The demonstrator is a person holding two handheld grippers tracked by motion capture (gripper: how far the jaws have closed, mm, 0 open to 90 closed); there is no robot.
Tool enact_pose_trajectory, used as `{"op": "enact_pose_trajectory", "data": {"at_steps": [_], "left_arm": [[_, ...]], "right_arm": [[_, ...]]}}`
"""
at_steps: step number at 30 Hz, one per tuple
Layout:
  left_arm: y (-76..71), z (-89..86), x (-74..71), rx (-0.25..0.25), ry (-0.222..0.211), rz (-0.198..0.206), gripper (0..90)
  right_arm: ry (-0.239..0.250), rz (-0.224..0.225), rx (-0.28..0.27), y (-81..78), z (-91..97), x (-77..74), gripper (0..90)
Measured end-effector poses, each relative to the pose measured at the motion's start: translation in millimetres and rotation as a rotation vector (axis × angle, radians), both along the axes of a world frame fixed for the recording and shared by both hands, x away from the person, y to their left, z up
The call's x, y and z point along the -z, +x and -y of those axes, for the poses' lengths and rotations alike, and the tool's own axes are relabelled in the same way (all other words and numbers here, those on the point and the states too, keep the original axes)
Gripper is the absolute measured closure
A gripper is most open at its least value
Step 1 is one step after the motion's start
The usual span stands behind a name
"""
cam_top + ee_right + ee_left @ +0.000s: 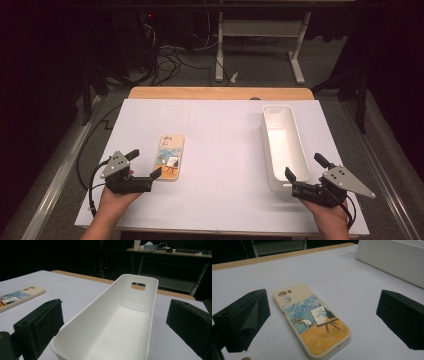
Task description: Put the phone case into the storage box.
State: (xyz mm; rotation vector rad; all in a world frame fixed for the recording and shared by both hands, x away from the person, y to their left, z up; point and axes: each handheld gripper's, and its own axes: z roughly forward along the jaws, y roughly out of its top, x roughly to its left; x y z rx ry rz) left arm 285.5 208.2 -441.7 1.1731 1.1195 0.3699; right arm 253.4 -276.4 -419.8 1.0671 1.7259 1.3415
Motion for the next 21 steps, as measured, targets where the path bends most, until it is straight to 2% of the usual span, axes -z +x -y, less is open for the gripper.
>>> {"op": "enact_pose_trajectory", "data": {"at_steps": [9, 14, 21], "left_arm": [[0.9, 3.3, -0.3, 0.01, -0.032, 0.005, 0.4], [1.8, 6.6, 1.2, 0.017, -0.021, 0.0, 1.0], [1.5, 19.7, 3.5, 0.054, 0.009, 0.002, 10.7]], "right_arm": [[-0.015, -0.005, -0.028, 1.0, -3.6, 1.4, 1.9], [-0.015, -0.008, -0.037, 1.6, -4.5, 2.0, 2.0], [-0.022, -0.007, -0.047, 1.7, -5.6, 2.1, 3.2]]}}
